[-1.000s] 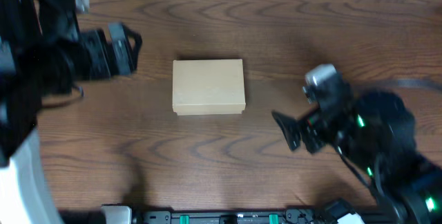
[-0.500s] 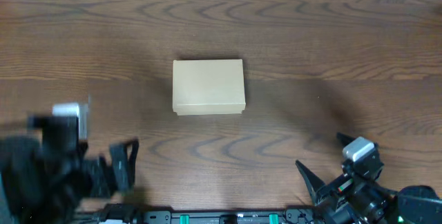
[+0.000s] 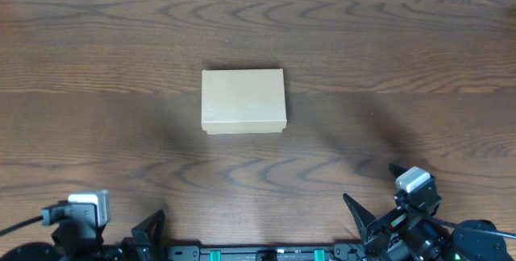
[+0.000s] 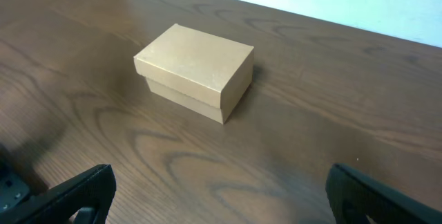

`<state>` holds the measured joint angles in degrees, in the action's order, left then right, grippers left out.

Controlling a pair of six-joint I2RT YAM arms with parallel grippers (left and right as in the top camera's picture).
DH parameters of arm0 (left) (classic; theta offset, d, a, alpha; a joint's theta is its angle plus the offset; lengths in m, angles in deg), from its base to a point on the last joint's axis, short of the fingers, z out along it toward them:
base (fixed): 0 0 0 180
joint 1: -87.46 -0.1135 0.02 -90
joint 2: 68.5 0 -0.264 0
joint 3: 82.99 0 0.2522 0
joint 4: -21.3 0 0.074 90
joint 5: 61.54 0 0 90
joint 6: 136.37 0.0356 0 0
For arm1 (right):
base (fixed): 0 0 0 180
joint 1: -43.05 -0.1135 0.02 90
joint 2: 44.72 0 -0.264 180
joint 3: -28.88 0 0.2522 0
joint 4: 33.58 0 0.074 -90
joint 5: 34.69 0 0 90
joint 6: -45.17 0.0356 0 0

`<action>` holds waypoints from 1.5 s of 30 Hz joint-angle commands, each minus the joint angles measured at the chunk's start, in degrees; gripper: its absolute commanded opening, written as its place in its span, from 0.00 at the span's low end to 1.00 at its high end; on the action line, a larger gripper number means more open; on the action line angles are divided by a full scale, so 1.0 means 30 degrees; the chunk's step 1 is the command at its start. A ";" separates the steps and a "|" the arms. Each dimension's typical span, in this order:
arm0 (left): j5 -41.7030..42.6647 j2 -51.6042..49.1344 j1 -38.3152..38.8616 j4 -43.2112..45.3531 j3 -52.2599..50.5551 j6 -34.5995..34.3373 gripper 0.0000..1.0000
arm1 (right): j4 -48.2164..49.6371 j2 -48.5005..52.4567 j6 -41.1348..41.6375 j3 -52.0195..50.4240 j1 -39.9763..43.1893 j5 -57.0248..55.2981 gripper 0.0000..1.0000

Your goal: Pack container

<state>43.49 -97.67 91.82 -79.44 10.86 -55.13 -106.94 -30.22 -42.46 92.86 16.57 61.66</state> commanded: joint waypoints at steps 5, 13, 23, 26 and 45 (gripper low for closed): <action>0.0306 0.0175 0.0058 0.0080 -0.0160 -0.0226 0.96 | -0.0102 -0.0175 0.0262 -0.0095 0.0117 -0.0117 0.99; 0.0306 0.0175 0.0058 0.0073 -0.0160 -0.0219 0.96 | -0.0102 -0.0175 0.0255 -0.0095 0.0117 -0.0117 0.99; -0.3490 0.0321 0.0058 0.2674 -0.1690 0.2040 0.95 | -0.0102 -0.0175 0.0255 -0.0095 0.0117 -0.0117 0.99; -0.3526 0.1231 0.0058 0.5282 -0.3752 0.3701 0.95 | -0.0102 -0.0175 0.0255 -0.0095 0.0117 -0.0117 0.99; -0.4233 0.8903 -0.0539 1.3537 -1.8884 0.5989 0.95 | -0.0102 -0.0175 0.0255 -0.0095 0.0117 -0.0117 0.99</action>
<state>32.26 -72.27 91.21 -40.05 -43.50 -38.56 -107.18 -30.24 -42.44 92.71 16.57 61.69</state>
